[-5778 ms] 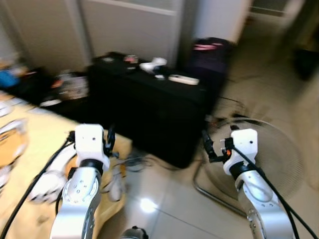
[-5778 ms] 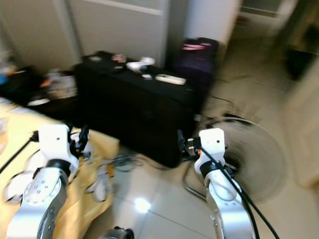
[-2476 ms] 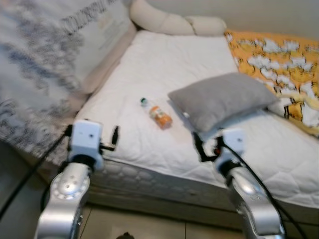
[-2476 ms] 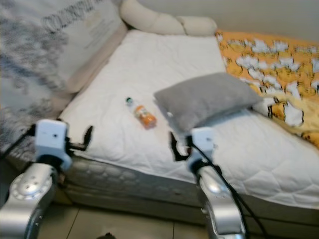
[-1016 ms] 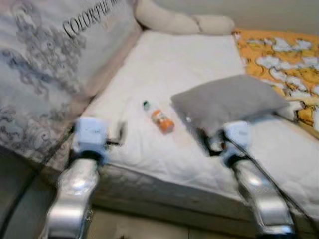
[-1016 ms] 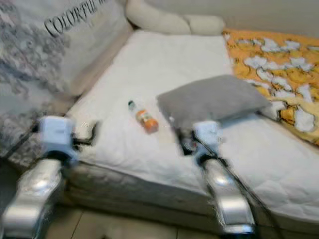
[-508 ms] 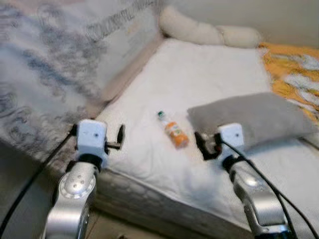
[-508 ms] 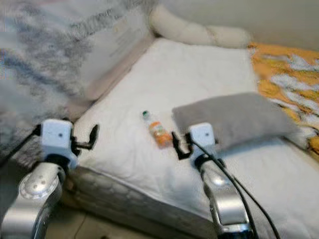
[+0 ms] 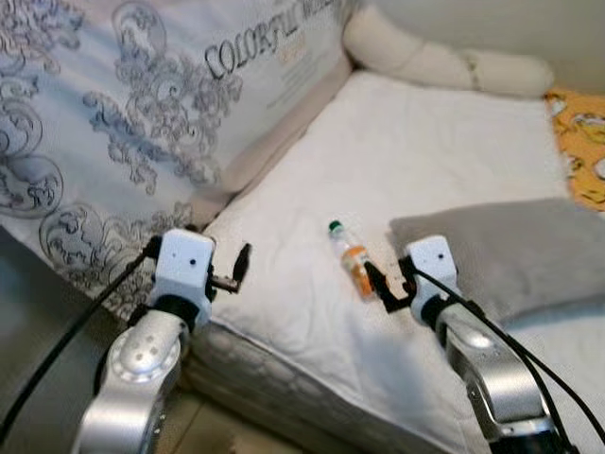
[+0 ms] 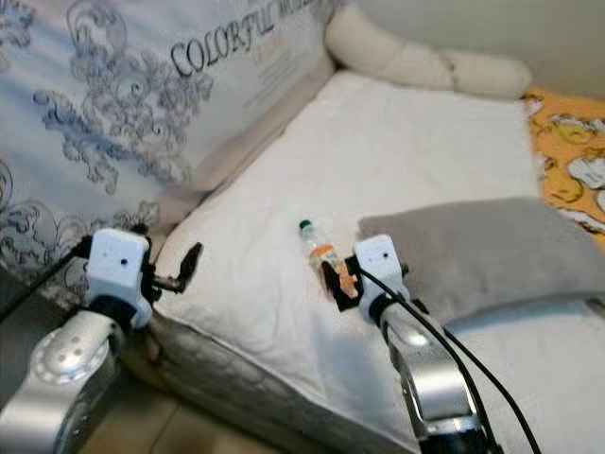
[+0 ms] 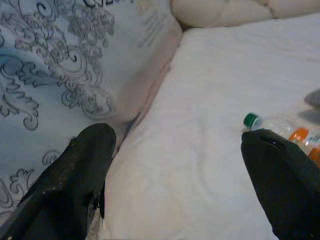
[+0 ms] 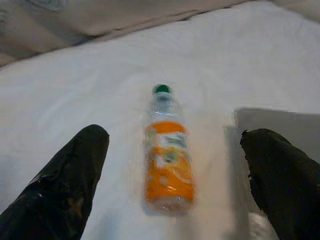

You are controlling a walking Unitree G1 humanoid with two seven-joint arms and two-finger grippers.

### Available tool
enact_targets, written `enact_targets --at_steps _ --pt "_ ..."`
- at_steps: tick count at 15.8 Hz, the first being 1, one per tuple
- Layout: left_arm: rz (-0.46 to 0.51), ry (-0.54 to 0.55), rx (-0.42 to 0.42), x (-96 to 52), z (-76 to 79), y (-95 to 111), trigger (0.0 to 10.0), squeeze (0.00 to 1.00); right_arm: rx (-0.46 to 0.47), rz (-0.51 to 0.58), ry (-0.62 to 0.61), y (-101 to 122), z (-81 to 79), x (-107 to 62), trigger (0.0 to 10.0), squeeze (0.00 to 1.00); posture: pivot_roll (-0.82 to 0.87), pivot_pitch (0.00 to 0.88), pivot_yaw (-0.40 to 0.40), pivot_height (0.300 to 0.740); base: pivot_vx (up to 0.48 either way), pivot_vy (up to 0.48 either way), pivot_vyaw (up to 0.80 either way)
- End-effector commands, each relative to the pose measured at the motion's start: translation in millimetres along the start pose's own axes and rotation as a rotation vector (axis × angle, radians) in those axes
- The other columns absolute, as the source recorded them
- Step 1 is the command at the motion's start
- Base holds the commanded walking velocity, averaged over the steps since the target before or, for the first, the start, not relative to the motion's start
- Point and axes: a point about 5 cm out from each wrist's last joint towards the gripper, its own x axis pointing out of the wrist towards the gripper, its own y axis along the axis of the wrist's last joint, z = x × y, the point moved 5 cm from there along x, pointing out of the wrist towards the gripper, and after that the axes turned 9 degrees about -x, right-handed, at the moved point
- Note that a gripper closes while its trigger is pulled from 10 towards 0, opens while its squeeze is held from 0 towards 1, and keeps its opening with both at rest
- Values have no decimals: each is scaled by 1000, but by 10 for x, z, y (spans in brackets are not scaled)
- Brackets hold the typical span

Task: Clean up the room

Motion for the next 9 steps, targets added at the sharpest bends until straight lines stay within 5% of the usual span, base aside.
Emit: enact_targets --at_steps 1,4,6,9 --pt "-24 -29 -13 -28 18 -22 10000 0 31 1 15 79 5 30 10000 0 79 0 3 740 0 0 0" --pt "-67 -113 4 -7 71 -38 10000 0 28 -94 13 84 84 168 10000 0 73 0 10 740 0 0 0" --pt "-89 -188 79 66 82 -6 10000 0 -40 -186 35 93 142 487 10000 0 74 0 13 740 0 0 0" --pt "-85 -229 96 129 56 78 10000 0 -16 -231 19 130 218 749 10000 0 76 46 17 740 0 0 0"
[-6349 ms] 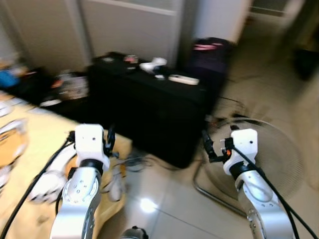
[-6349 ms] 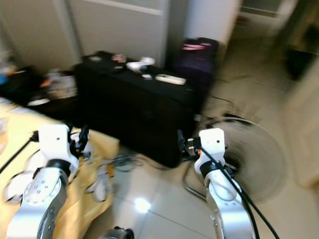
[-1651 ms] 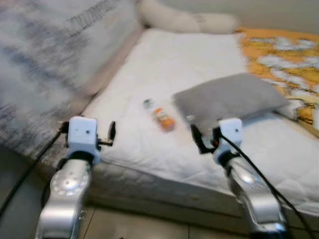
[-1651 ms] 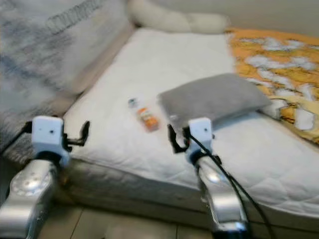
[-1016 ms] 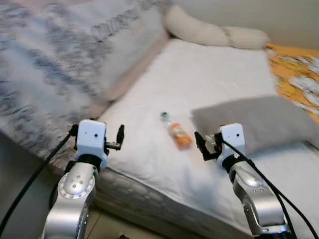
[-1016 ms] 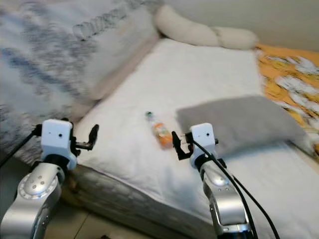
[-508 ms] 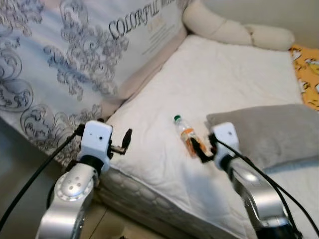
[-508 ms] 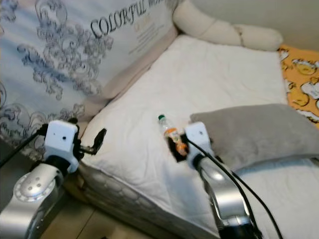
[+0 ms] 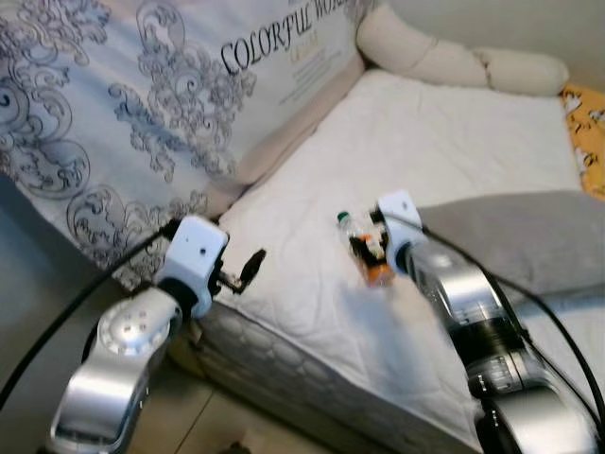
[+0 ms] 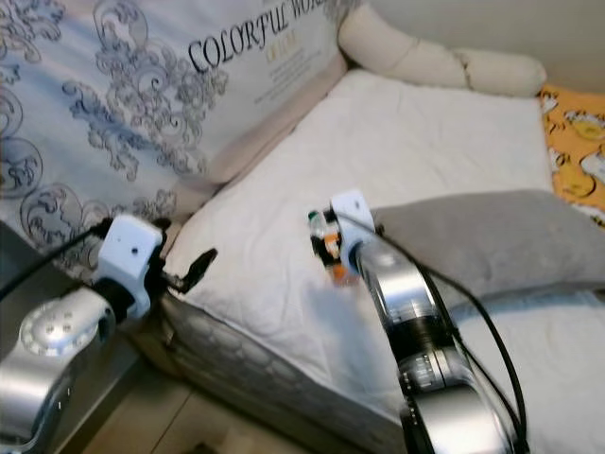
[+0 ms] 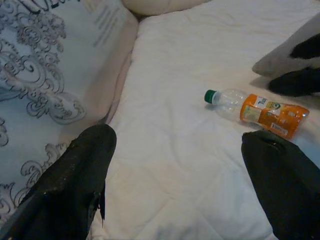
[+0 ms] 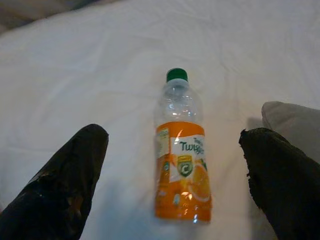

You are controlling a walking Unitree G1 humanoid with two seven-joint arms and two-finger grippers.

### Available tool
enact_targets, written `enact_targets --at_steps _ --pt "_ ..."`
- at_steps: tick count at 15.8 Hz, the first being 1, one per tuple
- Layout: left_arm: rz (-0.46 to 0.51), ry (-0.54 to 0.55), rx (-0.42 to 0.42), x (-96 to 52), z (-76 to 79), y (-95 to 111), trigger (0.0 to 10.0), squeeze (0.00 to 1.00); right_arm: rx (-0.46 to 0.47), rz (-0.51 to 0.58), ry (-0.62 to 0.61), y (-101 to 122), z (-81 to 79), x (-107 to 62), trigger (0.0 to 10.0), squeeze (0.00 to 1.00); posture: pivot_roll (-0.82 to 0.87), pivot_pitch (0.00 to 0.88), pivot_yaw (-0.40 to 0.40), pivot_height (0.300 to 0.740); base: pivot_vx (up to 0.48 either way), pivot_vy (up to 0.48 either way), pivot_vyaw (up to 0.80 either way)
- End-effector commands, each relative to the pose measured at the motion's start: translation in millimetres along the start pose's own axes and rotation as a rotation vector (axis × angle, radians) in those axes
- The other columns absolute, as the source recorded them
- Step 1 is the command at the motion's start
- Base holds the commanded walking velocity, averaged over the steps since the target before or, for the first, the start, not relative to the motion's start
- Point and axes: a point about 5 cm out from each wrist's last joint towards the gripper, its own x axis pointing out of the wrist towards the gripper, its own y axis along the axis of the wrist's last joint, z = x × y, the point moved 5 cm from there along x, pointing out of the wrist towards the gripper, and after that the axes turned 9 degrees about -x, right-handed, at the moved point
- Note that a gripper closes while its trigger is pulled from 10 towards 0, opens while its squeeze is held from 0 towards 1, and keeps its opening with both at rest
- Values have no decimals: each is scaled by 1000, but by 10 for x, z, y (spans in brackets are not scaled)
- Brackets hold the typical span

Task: Clean up the room

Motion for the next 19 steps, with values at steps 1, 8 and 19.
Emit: enact_targets --at_steps 1,8,19 --pt "-17 -30 2 7 -14 8 10000 0 -4 -12 -22 4 48 53 10000 0 80 79 22 740 0 0 0" --pt "-80 -330 54 -75 345 54 10000 0 -28 -144 -63 -168 85 187 10000 0 107 167 33 740 0 0 0" --pt "-120 -355 60 -223 344 51 10000 0 79 -84 -118 -232 198 182 0 0 155 211 54 740 0 0 0"
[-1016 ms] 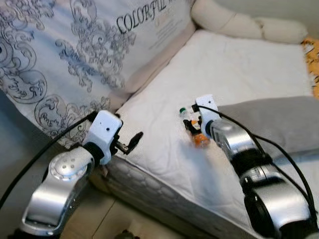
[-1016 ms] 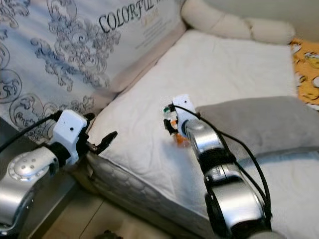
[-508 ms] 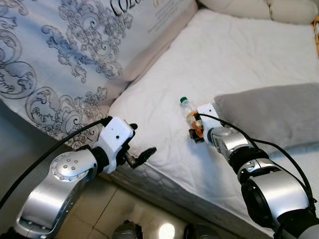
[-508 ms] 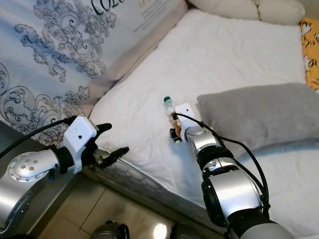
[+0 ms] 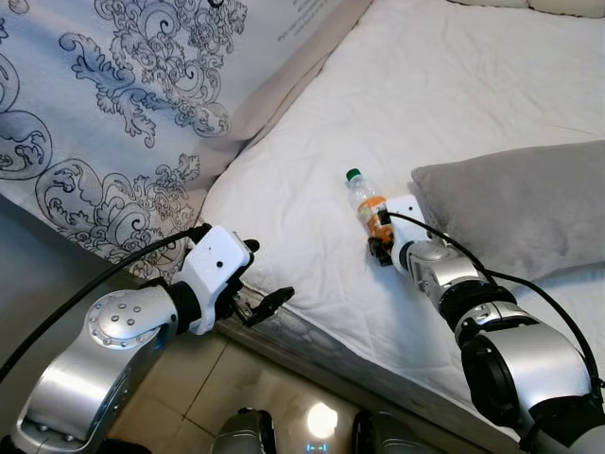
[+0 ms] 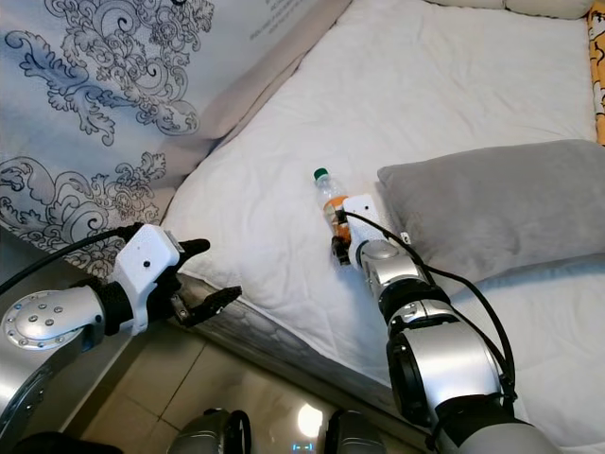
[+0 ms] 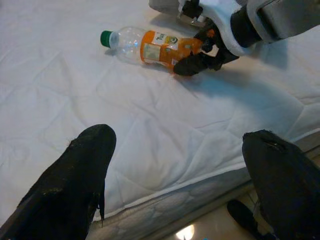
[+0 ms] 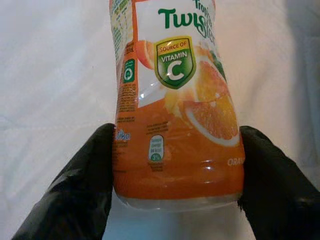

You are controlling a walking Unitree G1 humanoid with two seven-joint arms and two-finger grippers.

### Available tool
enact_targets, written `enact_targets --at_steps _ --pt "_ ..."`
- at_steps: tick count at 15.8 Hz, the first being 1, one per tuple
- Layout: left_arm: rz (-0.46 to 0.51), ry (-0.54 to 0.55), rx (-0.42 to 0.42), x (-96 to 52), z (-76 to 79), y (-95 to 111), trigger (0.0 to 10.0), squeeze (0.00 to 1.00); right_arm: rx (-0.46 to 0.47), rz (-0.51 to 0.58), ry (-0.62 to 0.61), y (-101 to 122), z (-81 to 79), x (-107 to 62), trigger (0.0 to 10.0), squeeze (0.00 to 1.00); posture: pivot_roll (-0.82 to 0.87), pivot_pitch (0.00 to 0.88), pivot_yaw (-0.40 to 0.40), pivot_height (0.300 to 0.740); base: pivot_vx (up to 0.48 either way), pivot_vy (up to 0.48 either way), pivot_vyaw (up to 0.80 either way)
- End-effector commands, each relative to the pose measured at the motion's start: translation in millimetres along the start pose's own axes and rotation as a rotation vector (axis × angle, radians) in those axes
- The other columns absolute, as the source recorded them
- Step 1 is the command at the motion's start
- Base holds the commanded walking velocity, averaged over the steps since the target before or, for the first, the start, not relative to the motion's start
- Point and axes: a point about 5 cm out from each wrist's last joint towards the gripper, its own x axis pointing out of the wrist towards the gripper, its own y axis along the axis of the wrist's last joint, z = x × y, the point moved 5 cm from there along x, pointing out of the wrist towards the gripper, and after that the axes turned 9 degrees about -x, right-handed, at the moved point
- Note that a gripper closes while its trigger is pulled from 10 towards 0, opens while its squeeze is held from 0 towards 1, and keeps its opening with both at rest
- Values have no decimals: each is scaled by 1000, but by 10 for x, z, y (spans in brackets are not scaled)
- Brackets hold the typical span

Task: Clean up the room

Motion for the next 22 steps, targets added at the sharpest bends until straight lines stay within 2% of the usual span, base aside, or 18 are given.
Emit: enact_targets --at_steps 1,5,7,8,9,10,12,13,14,15,16,17,18,19,20,21,22 --pt "-13 7 -3 -48 -6 -24 10000 0 13 12 3 52 -4 1 0 0 155 208 51 740 0 0 0" --pt "-16 25 -16 -35 -13 -60 10000 0 14 29 9 64 -37 4 0 0 142 160 44 740 0 0 0" --pt "-7 96 -46 -29 -71 -106 10000 0 122 118 15 223 10 -12 0 0 127 111 40 740 0 0 0" --pt "10 163 -67 -18 -140 -132 10000 0 194 212 29 350 62 -43 0 0 103 71 45 740 0 0 0" --pt "17 185 -72 -13 -163 -141 10000 0 219 242 35 384 83 -57 0 0 103 71 45 740 0 0 0" --pt "26 216 -93 7 -185 -173 10000 0 315 320 51 431 152 -106 0 0 77 30 54 740 0 0 0" --pt "50 279 -104 61 -223 -195 10000 0 454 498 53 466 286 -347 0 0 52 0 62 740 0 0 0" --pt "65 313 -113 77 -250 -191 10000 0 499 577 45 489 320 -491 39 0 45 0 65 740 0 0 0" --pt "72 329 -117 81 -267 -187 10000 0 511 609 41 500 332 -555 39 0 45 0 65 740 0 0 0" --pt "94 374 -173 86 -314 -187 10000 0 555 694 47 515 343 -734 5294 0 30 0 68 740 0 0 0" --pt "123 416 -171 81 -346 -162 10000 0 525 750 48 493 311 -906 10000 0 24 0 67 740 0 0 0" --pt "141 449 -166 68 -362 -149 10000 0 493 765 70 458 233 -1036 10000 0 22 0 66 740 0 0 712" --pt "145 462 -163 59 -366 -146 10000 0 469 765 87 441 180 -1083 10000 0 21 0 64 740 0 0 800" --pt "153 483 -159 41 -370 -139 10000 0 405 740 131 378 51 -1129 10000 0 20 0 63 740 0 0 800" --pt "164 544 -176 -5 -402 -147 10000 0 266 666 145 210 -108 -1124 10000 0 20 0 64 740 0 0 800" --pt "164 554 -183 -14 -407 -155 10000 0 247 658 144 188 -126 -1128 10000 0 18 0 65 740 0 0 800" --pt "151 597 -177 -64 -451 -194 10000 0 275 598 98 106 -145 -1132 10000 0 8 0 76 740 0 0 800"
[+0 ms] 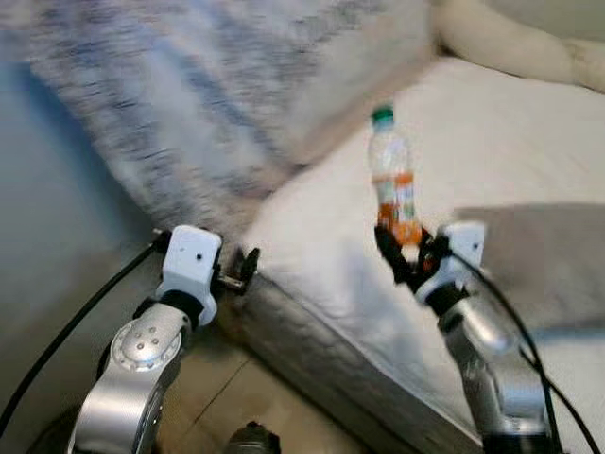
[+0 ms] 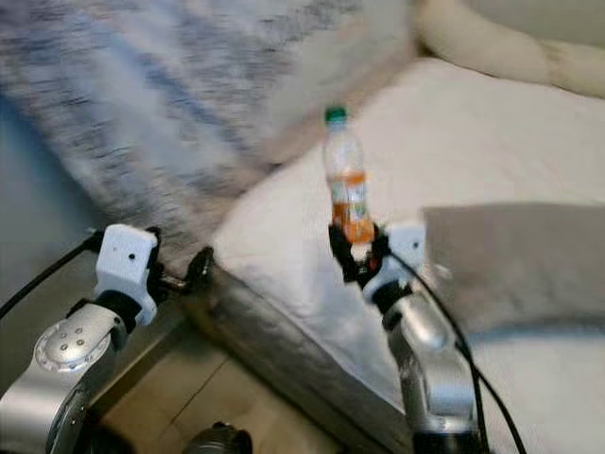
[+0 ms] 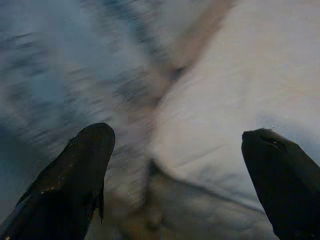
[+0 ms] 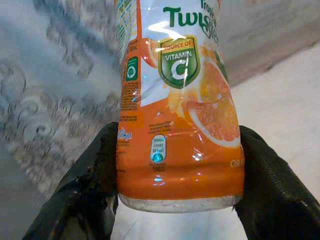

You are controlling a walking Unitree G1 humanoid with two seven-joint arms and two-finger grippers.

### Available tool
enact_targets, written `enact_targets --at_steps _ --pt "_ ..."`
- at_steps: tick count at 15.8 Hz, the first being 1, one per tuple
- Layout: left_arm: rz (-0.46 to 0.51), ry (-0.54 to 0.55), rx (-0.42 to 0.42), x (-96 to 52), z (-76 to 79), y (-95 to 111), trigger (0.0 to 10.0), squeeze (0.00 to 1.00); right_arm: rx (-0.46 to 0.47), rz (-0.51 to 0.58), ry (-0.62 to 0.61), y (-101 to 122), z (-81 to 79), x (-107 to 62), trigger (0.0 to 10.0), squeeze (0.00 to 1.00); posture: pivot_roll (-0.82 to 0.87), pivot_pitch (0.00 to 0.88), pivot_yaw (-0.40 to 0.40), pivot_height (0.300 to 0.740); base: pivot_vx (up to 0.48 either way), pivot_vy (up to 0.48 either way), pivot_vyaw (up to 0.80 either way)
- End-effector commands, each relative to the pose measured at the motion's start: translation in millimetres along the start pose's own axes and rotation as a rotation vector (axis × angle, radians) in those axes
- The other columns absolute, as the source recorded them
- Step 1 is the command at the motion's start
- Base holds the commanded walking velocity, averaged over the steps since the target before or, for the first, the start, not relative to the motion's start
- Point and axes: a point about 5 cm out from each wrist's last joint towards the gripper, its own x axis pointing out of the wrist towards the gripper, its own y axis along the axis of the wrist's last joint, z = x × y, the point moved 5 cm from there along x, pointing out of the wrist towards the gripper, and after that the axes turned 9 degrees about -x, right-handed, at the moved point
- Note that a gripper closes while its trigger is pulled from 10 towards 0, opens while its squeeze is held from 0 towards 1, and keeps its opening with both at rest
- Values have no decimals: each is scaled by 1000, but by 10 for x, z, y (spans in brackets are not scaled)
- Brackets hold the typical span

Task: Clean up the room

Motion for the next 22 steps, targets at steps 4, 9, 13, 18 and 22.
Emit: enact_targets --at_steps 4,9,13,18,22 --pt "-8 96 36 -31 -159 -67 10000 0 14 -48 -38 6 -48 -111 10000 0 3 0 78 740 0 0 800" --pt "-16 142 58 -97 -201 -102 10000 0 -45 -138 -35 -109 -80 -270 10000 0 6 0 66 740 0 0 800" --pt "-27 151 45 -133 -196 -111 10000 0 -46 -201 11 -198 -138 -288 10000 0 20 0 55 740 0 0 800" --pt "-14 141 40 -113 -177 -78 10000 0 -48 -235 34 -245 -162 -318 10000 0 16 0 73 740 0 0 800" --pt "-8 128 14 -92 -161 -61 10000 0 -75 -250 27 -263 -127 -342 10000 0 14 0 73 740 0 0 800"
